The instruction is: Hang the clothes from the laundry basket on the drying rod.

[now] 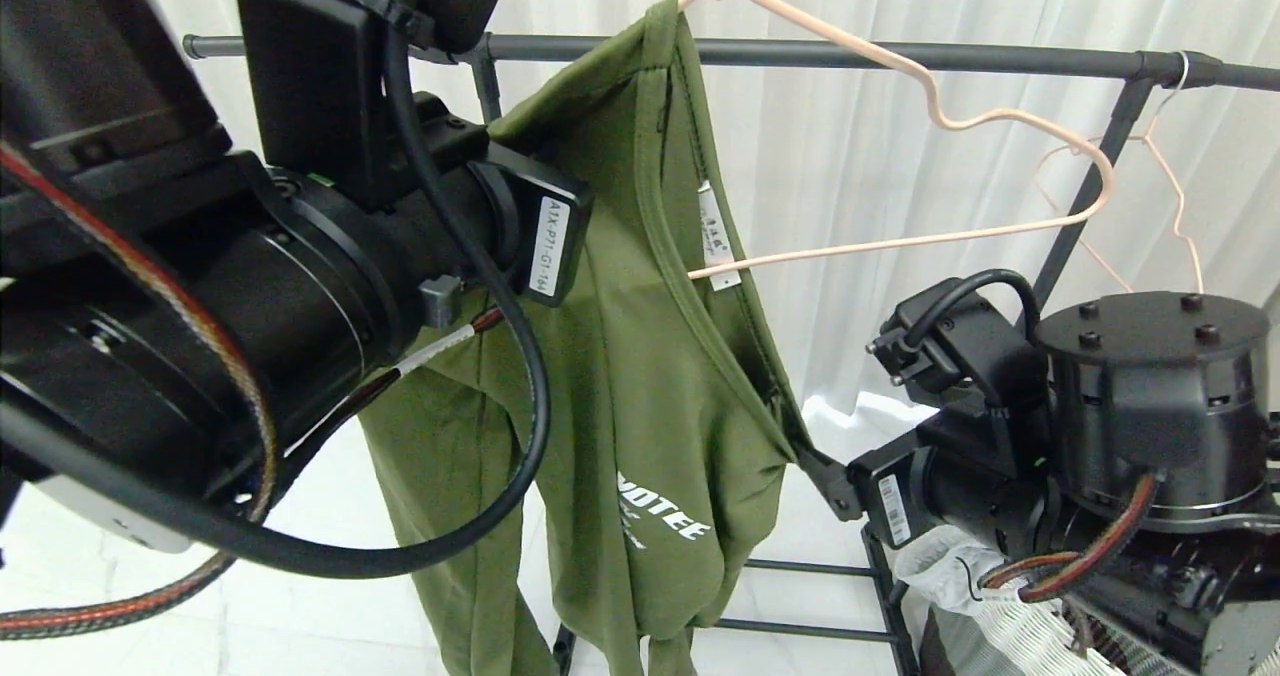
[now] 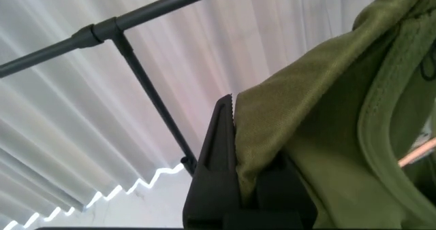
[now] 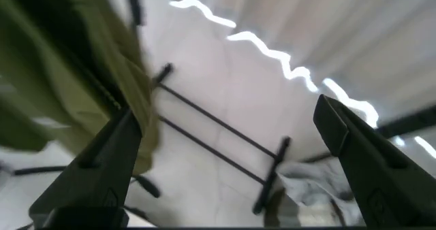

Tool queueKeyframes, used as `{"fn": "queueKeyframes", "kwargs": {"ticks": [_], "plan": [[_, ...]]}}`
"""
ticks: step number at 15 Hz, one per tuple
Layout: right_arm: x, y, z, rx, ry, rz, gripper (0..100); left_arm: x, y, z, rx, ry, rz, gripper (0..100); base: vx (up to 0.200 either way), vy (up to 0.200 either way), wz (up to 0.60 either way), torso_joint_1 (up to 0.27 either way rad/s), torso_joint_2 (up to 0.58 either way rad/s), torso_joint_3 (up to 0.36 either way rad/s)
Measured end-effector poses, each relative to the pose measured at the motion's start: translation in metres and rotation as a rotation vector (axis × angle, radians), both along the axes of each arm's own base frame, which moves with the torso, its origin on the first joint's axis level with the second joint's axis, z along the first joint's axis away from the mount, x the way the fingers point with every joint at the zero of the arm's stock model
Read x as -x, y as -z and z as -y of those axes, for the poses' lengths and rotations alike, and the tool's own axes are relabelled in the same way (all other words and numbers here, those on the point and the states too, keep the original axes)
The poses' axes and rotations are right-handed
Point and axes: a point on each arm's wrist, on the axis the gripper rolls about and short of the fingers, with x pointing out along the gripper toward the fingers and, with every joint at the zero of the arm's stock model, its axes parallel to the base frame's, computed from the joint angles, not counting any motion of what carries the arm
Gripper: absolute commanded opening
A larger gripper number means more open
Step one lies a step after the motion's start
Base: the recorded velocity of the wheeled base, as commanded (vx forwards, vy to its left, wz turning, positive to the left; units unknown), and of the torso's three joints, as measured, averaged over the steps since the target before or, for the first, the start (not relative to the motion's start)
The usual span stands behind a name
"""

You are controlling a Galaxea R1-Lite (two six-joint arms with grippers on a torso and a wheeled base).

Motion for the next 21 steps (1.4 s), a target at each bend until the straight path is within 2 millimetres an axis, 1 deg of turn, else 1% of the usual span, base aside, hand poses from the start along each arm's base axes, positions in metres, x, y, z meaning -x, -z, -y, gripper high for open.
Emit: {"fn": "queueKeyframes", "kwargs": {"ticks": [2, 5, 7, 9, 10, 12, 16, 18, 21], "plan": [[-0.011, -0.003, 0.015, -0.002, 0.098, 0.017, 100, -0.002, 0.004, -0.006, -0.014, -0.021, -0.007, 0, 0.0, 0.0, 0.0, 0.0, 0.0, 0.0], [-0.026, -0.015, 0.045, -0.033, 0.238, 0.053, 100, -0.002, 0.014, -0.016, -0.08, -0.044, -0.015, 0, 0.0, 0.0, 0.0, 0.0, 0.0, 0.0], [-0.029, -0.025, 0.06, -0.061, 0.289, 0.08, 100, 0.0, 0.019, -0.023, -0.116, -0.054, -0.018, 0, 0.0, 0.0, 0.0, 0.0, 0.0, 0.0], [-0.027, -0.035, 0.071, -0.093, 0.322, 0.109, 100, 0.001, 0.028, -0.027, -0.166, -0.044, -0.029, 0, 0.0, 0.0, 0.0, 0.0, 0.0, 0.0], [-0.026, -0.04, 0.076, -0.108, 0.336, 0.123, 100, 0.002, 0.033, -0.031, -0.218, -0.041, -0.03, 0, 0.0, 0.0, 0.0, 0.0, 0.0, 0.0], [-0.021, -0.047, 0.083, -0.13, 0.347, 0.144, 100, 0.002, 0.043, -0.04, -0.297, -0.036, -0.035, 0, 0.0, 0.0, 0.0, 0.0, 0.0, 0.0], [-0.009, -0.059, 0.092, -0.163, 0.336, 0.179, 100, -0.003, 0.051, -0.052, -0.337, -0.08, -0.053, 0, 0.0, 0.0, 0.0, 0.0, 0.0, 0.0], [0.0, -0.063, 0.092, -0.173, 0.306, 0.187, 100, -0.006, 0.053, -0.053, -0.344, -0.104, -0.063, 0, 0.0, 0.0, 0.0, 0.0, 0.0, 0.0], [0.022, -0.068, 0.081, -0.198, 0.183, 0.19, 100, -0.01, 0.053, -0.052, -0.32, -0.153, -0.074, 0, 0.0, 0.0, 0.0, 0.0, 0.0, 0.0]]}}
